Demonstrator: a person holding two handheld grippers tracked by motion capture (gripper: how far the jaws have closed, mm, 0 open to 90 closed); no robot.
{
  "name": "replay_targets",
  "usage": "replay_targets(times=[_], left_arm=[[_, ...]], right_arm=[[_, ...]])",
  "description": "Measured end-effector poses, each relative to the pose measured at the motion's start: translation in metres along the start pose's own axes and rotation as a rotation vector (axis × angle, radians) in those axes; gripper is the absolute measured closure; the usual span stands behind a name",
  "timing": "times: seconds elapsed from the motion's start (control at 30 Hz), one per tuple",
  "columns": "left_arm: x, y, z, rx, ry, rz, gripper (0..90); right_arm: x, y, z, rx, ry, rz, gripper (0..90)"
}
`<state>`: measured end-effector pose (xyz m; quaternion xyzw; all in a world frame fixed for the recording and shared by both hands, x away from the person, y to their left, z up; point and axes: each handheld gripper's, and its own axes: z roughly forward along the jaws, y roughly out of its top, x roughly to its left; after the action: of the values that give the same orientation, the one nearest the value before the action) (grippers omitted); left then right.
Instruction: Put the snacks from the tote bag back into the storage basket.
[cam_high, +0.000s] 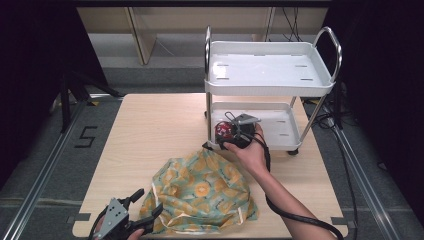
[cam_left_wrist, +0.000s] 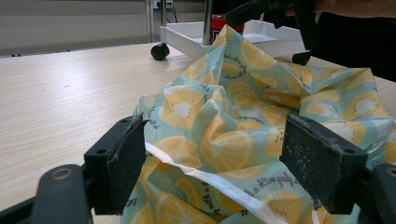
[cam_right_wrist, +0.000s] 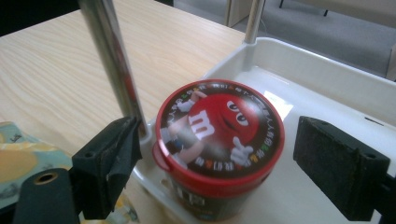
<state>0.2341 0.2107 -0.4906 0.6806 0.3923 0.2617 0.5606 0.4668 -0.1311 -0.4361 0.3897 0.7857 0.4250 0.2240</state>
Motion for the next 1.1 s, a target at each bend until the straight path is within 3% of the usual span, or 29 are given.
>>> replay_targets(times=[0.17,0.27,0.3,0.4,0.5,0.53,0.6,0.63,0.8,0.9,0.93,1.0,1.03,1.1], left_arm=[[0.000,0.000,0.000,0.000,0.002,0.001,21.4],[0.000,0.000,0.000,0.001,0.002,0.001,21.4],[0.000,0.000,0.000,0.002,0.003,0.000,21.4],[0.000,0.000,0.000,-0.001,0.002,0.002,21.4],[0.000,0.000,0.000,0.000,0.005,0.003,21.3],[0.000,0.000,0.000,0.000,0.005,0.003,21.3],[0.000,0.000,0.000,0.001,0.006,0.004,21.3],[0.000,0.000,0.000,0.001,0.006,0.002,21.2],[0.000,0.000,0.001,-0.005,0.003,-0.001,21.2],[0.000,0.000,0.001,-0.005,0.004,0.000,21.2],[0.000,0.000,0.001,-0.004,0.004,0.000,21.3],[0.000,0.000,0.001,-0.005,0.005,-0.001,21.2],[0.000,0.000,0.001,-0.005,0.006,-0.002,21.2],[0.000,0.000,0.001,-0.005,0.005,-0.005,21.2]], right_arm=[[0.001,-0.004,-0.011,0.002,0.007,0.012,15.7],[0.000,-0.007,-0.016,-0.005,0.009,-0.013,15.7],[0.001,-0.008,-0.018,-0.001,0.011,0.012,15.7],[0.000,-0.011,-0.022,-0.002,0.014,-0.009,15.8],[0.002,-0.015,-0.027,-0.003,0.017,0.014,15.9],[0.000,-0.015,-0.028,-0.008,0.023,-0.020,15.9],[0.002,-0.018,-0.032,-0.007,0.027,0.008,16.4],[0.001,-0.018,-0.032,-0.015,0.029,-0.013,16.8],[0.005,-0.021,-0.041,-0.024,0.049,0.013,18.1],[0.004,-0.024,-0.045,-0.047,0.076,0.001,18.7],[0.005,-0.025,-0.049,-0.042,0.054,0.011,18.8],[0.005,-0.027,-0.052,-0.055,0.056,-0.002,19.0],[0.006,-0.030,-0.057,-0.053,0.059,0.027,19.3],[0.005,-0.030,-0.057,-0.066,0.068,0.012,19.4]])
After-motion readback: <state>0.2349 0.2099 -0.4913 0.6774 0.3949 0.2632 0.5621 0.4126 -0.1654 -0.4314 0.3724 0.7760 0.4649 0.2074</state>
